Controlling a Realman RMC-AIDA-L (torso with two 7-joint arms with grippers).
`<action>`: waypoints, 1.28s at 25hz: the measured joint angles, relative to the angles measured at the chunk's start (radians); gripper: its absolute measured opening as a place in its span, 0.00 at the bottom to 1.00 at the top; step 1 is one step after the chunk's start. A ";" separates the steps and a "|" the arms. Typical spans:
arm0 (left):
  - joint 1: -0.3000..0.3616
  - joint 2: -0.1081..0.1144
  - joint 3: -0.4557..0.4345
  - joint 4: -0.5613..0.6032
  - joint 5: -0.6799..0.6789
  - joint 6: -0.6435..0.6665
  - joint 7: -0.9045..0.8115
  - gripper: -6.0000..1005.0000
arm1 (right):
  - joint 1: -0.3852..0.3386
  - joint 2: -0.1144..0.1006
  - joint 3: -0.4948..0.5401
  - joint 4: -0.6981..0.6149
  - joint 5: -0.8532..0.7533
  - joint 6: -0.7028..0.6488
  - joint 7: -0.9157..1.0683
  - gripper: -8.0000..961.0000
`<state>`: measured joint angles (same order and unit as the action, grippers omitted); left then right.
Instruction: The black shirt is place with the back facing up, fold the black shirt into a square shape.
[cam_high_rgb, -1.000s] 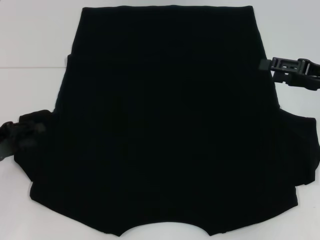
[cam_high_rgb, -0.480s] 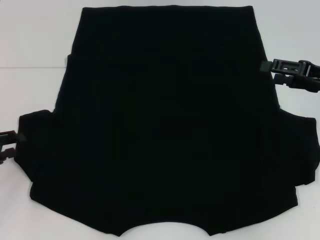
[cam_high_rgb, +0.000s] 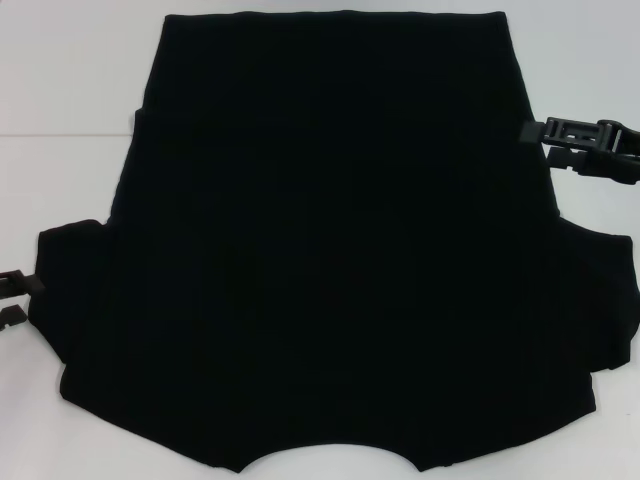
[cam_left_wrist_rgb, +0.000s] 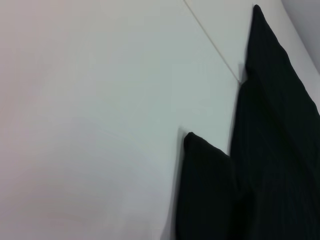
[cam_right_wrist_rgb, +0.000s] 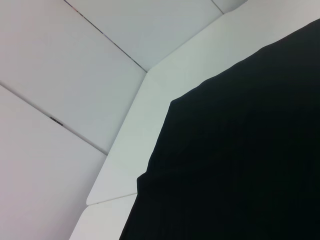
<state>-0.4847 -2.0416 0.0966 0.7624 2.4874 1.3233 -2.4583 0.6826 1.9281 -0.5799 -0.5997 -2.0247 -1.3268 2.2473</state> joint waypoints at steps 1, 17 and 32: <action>0.000 0.000 0.000 -0.002 0.000 -0.002 0.000 0.53 | 0.000 0.000 0.000 0.000 0.000 0.000 0.000 0.88; 0.007 -0.007 0.014 -0.035 0.003 -0.024 0.002 0.53 | -0.013 0.001 0.000 0.002 0.000 0.000 0.000 0.86; -0.019 -0.005 0.052 -0.070 0.001 -0.056 0.023 0.46 | -0.021 0.001 0.007 -0.002 0.004 -0.017 0.001 0.85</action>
<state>-0.5042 -2.0466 0.1491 0.6928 2.4879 1.2678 -2.4356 0.6618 1.9291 -0.5726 -0.6019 -2.0209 -1.3443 2.2478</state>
